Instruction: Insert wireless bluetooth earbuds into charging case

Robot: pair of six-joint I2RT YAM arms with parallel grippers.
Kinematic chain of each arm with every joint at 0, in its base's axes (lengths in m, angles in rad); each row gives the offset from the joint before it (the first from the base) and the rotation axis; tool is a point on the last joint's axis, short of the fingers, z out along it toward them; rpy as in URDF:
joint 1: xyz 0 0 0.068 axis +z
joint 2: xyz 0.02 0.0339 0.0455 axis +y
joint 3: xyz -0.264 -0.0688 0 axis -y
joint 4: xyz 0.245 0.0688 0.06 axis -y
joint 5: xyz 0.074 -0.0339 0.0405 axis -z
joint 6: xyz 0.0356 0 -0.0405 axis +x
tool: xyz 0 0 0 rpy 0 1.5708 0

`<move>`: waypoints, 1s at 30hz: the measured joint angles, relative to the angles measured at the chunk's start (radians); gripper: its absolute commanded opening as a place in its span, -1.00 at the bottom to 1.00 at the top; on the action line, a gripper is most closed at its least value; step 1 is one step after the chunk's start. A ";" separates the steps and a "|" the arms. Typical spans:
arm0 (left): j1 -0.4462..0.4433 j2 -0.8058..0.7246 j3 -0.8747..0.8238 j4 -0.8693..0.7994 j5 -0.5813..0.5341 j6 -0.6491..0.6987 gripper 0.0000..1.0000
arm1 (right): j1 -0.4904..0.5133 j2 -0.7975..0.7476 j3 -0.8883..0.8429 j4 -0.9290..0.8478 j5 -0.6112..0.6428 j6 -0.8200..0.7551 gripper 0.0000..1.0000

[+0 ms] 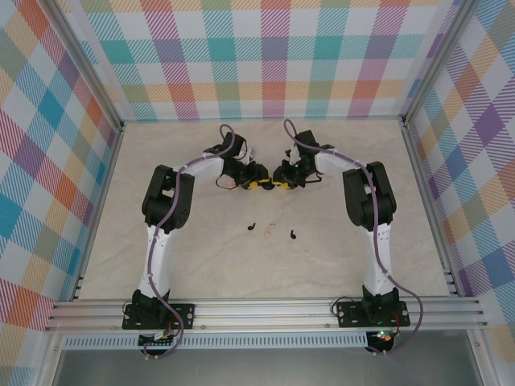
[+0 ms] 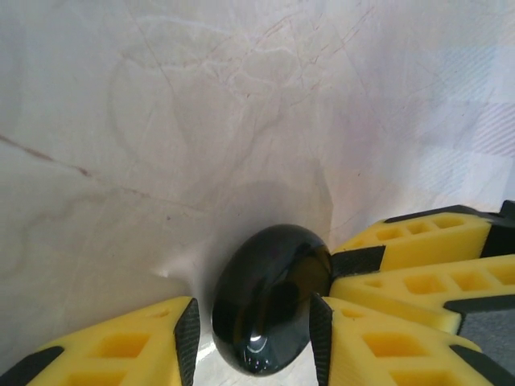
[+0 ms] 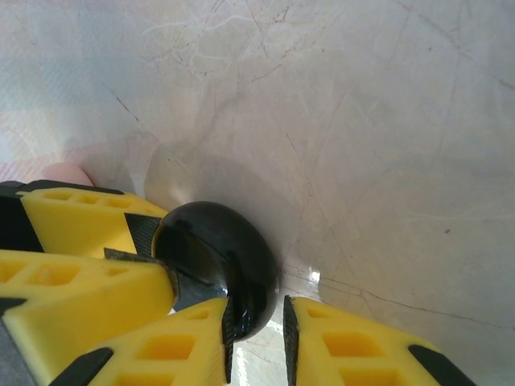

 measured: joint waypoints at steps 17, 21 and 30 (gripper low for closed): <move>0.020 0.003 -0.084 0.190 0.119 -0.121 -0.23 | -0.006 0.017 0.006 0.026 -0.034 0.016 -0.48; 0.020 0.003 -0.089 0.200 0.118 -0.124 -0.30 | -0.006 0.017 0.006 0.029 -0.034 0.019 -0.48; 0.015 0.003 -0.090 0.202 0.114 -0.124 -0.31 | -0.008 0.017 0.006 0.030 -0.035 0.020 -0.48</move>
